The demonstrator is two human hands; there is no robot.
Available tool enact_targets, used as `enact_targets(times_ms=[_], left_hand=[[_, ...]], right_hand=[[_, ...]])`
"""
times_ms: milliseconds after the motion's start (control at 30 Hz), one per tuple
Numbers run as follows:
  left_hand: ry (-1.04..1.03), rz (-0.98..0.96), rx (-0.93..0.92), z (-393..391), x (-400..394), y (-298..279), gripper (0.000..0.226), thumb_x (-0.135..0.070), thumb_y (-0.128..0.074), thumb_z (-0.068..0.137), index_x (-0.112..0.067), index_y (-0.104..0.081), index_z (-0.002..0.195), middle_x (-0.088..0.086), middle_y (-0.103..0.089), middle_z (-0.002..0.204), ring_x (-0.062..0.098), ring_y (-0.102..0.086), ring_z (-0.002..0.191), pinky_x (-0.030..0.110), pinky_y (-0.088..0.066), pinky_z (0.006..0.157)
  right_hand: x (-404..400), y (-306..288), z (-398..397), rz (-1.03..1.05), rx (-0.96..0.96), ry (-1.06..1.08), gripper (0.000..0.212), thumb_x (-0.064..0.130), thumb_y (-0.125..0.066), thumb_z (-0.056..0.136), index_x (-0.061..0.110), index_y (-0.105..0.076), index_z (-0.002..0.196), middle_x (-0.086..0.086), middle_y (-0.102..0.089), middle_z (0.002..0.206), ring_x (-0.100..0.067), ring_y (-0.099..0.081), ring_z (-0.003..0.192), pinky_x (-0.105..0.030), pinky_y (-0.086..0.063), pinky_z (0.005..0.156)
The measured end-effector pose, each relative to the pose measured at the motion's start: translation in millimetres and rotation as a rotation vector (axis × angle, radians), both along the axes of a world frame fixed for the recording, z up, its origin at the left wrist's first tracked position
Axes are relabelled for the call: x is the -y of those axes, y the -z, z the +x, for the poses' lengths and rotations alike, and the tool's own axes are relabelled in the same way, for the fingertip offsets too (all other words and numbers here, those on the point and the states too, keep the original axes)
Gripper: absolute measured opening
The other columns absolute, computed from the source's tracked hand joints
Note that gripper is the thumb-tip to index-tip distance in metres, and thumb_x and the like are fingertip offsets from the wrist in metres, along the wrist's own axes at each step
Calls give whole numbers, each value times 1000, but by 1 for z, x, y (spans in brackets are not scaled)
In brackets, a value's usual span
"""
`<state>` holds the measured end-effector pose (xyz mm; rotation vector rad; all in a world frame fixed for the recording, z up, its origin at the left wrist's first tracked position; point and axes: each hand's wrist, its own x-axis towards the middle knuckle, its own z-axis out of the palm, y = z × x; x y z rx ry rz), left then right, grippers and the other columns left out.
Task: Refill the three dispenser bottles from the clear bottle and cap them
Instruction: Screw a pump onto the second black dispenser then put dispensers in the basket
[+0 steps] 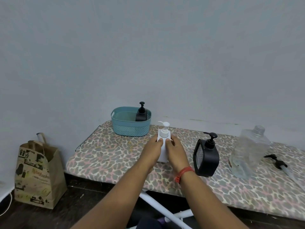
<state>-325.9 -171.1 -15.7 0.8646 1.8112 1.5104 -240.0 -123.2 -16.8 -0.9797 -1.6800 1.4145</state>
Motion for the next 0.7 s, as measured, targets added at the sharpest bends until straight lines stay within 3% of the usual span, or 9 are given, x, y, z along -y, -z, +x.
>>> enact_targets(times_ms=[100,300,400,500,700], left_hand=[[-55,38,-64,-16,9,-15,37,-22,-44,105,-32,-60,137,-4,-67,124,16,-63,107,37,-52,91],[-185,89,-249,-82,24,-64,32,-24,-43,106,-27,-62,131,-8,-64,106,2,-57,88,24,-40,69],[-219,114,-236,-119,25,-91,28,-25,-43,105,-32,-65,120,-11,-66,105,13,-64,98,36,-53,89],[-252,117,-188,-150,19,-110,26,-25,-44,104,-36,-66,99,-7,-69,105,24,-66,107,50,-51,103],[-235,96,-105,-193,-8,-115,29,-21,-42,106,-21,-66,123,7,-70,119,29,-64,113,55,-49,106]], right_hand=[[9,-15,-19,59,-26,-39,30,21,-45,102,26,-58,128,5,-66,118,-13,-64,103,-39,-51,97],[18,-67,-81,219,10,-179,28,30,-51,99,23,-60,124,1,-68,118,-20,-64,108,-44,-51,98],[12,-93,-121,288,43,-227,32,32,-49,102,19,-58,129,-1,-65,125,-21,-62,113,-40,-49,98],[0,-110,-159,325,72,-246,32,33,-48,103,17,-57,130,-3,-64,125,-22,-61,111,-35,-48,93],[-25,-110,-210,300,108,-195,30,31,-47,103,15,-52,128,-6,-63,119,-24,-60,104,-30,-42,79]])
